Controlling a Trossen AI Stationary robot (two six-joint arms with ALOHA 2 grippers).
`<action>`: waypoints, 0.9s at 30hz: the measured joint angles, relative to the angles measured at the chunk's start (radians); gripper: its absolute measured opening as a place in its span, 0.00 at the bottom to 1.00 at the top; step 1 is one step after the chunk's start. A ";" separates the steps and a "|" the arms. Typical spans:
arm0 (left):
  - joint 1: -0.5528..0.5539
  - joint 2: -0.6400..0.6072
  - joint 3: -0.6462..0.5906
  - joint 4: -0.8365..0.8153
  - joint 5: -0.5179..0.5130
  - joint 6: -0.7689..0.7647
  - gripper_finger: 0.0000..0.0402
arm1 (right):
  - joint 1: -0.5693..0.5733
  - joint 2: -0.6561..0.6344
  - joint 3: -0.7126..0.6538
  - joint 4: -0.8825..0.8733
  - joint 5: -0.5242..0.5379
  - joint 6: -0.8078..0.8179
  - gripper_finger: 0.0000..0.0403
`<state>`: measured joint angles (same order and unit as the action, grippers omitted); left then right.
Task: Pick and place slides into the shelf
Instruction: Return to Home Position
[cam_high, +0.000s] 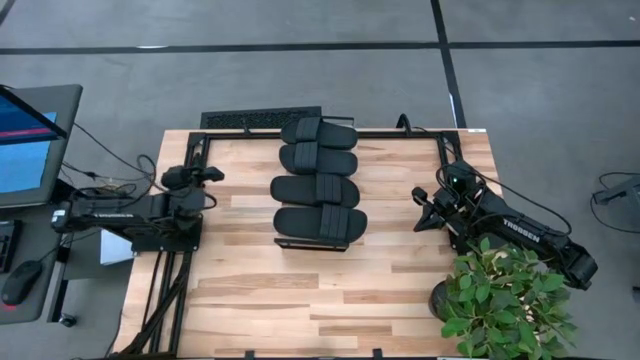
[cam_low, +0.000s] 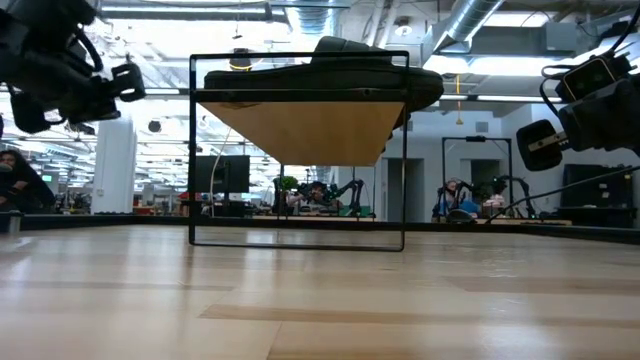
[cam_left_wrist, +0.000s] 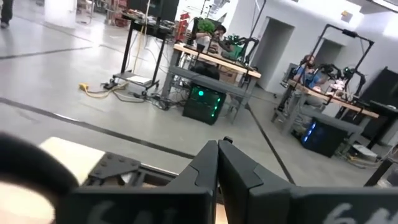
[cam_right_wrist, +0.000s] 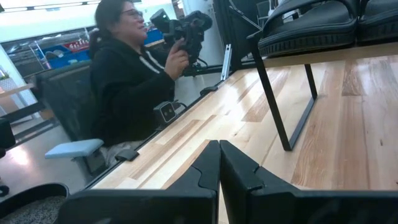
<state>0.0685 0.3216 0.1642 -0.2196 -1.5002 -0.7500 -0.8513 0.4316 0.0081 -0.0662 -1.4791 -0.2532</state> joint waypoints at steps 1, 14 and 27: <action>-0.001 -0.024 0.001 0.003 0.000 0.038 0.00 | 0.000 0.000 0.000 0.000 0.000 0.000 0.00; -0.011 -0.093 0.017 0.001 0.150 0.140 0.00 | 0.000 0.000 0.000 0.000 0.000 0.000 0.00; -0.011 -0.093 0.017 -0.001 0.475 0.122 0.00 | 0.000 0.000 0.000 0.000 0.000 0.000 0.00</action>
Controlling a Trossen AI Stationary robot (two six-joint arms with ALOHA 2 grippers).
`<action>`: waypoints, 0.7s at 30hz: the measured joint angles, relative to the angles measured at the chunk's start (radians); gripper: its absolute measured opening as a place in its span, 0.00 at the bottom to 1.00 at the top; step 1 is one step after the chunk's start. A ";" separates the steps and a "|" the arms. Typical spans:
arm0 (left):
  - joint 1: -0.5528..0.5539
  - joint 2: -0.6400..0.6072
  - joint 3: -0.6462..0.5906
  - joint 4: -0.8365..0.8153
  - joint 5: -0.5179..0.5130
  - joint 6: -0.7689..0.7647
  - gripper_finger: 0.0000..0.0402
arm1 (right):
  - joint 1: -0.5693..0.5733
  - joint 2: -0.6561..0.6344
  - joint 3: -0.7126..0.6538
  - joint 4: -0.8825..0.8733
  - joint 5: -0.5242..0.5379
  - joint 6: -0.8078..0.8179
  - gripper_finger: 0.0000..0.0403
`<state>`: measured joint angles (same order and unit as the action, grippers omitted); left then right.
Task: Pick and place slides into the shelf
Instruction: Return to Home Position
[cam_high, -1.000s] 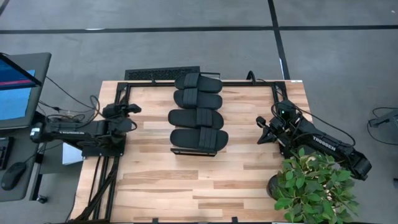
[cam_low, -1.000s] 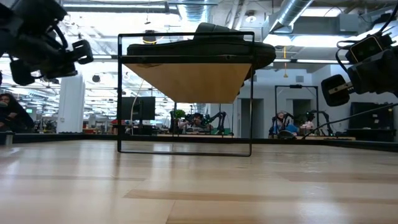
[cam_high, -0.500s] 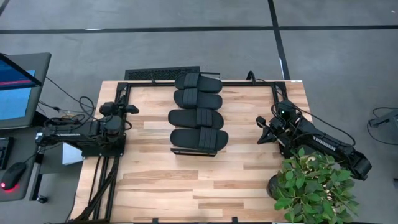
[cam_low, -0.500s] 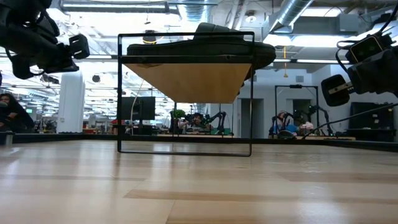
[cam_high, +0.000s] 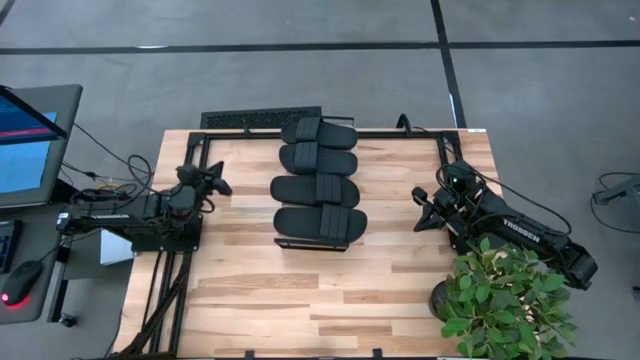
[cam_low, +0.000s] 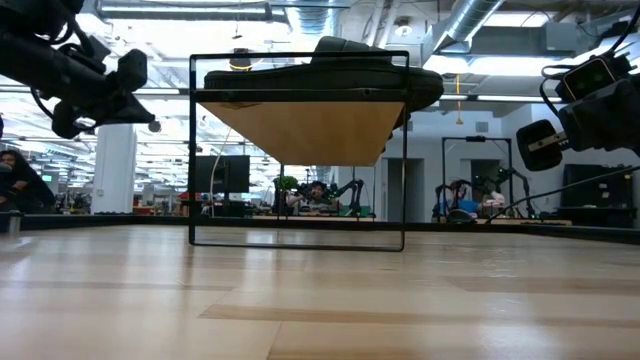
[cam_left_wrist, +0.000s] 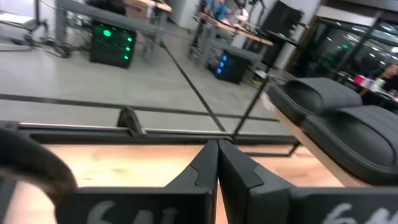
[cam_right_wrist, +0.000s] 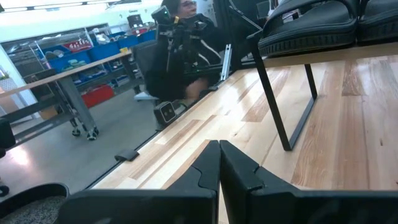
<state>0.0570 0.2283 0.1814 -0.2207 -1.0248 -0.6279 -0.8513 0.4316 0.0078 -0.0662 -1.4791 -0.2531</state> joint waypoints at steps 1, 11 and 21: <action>0.000 0.000 0.000 0.000 0.014 0.000 0.00 | 0.000 0.000 0.000 0.000 0.000 0.000 0.00; 0.000 0.000 0.000 -0.016 0.051 -0.001 0.00 | 0.000 0.000 0.000 0.000 0.000 0.000 0.00; 0.000 0.000 0.000 -0.109 0.051 -0.001 0.00 | 0.000 0.000 0.000 0.000 0.000 0.000 0.00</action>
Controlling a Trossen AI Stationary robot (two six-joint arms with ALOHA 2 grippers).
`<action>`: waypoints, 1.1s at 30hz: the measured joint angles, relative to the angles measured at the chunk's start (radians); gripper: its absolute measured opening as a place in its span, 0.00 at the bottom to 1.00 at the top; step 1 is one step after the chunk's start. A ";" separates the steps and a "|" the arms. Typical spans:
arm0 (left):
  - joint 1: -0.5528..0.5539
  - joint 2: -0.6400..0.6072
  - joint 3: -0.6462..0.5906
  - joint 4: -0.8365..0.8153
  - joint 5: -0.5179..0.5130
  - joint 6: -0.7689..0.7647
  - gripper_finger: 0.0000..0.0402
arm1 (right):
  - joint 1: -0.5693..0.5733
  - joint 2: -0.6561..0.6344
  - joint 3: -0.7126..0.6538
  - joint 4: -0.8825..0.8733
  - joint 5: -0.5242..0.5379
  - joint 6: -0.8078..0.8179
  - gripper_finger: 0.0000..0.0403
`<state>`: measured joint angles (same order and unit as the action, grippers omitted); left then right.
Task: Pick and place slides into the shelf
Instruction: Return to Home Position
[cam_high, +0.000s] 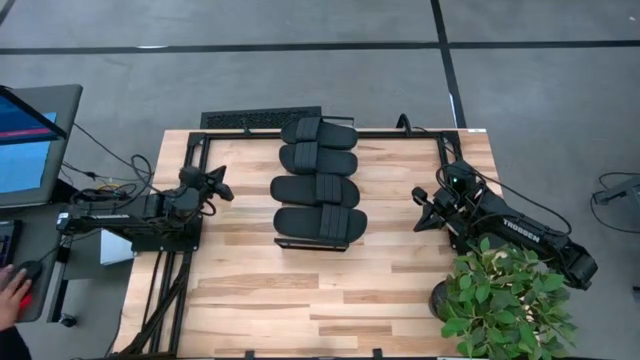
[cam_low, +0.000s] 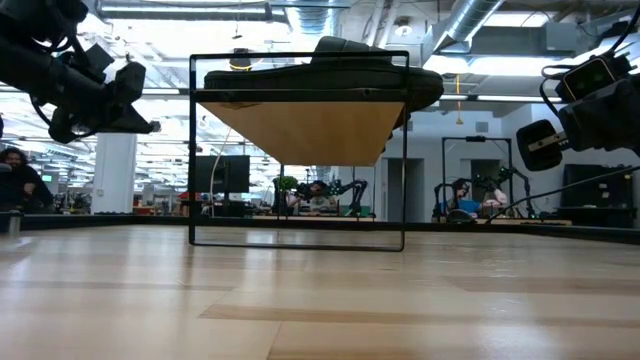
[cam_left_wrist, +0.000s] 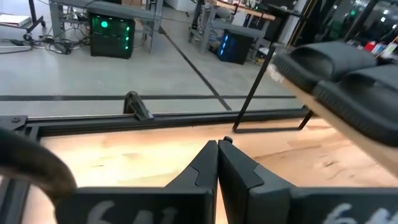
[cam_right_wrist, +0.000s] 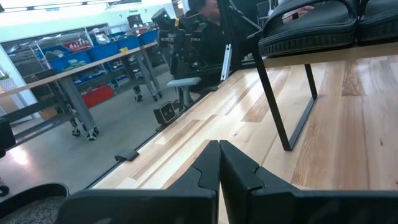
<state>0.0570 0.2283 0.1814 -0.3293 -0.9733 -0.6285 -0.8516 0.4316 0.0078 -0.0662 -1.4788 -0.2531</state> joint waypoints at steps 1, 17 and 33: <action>0.000 0.000 0.000 -0.012 0.000 0.000 0.00 | 0.000 0.000 0.000 0.000 0.000 0.000 0.00; 0.000 0.000 0.000 -0.168 0.000 0.000 0.00 | 0.000 0.000 0.000 0.000 0.000 0.000 0.00; 0.000 0.000 0.000 -0.183 0.000 0.000 0.00 | 0.000 0.000 0.000 0.000 0.000 0.000 0.00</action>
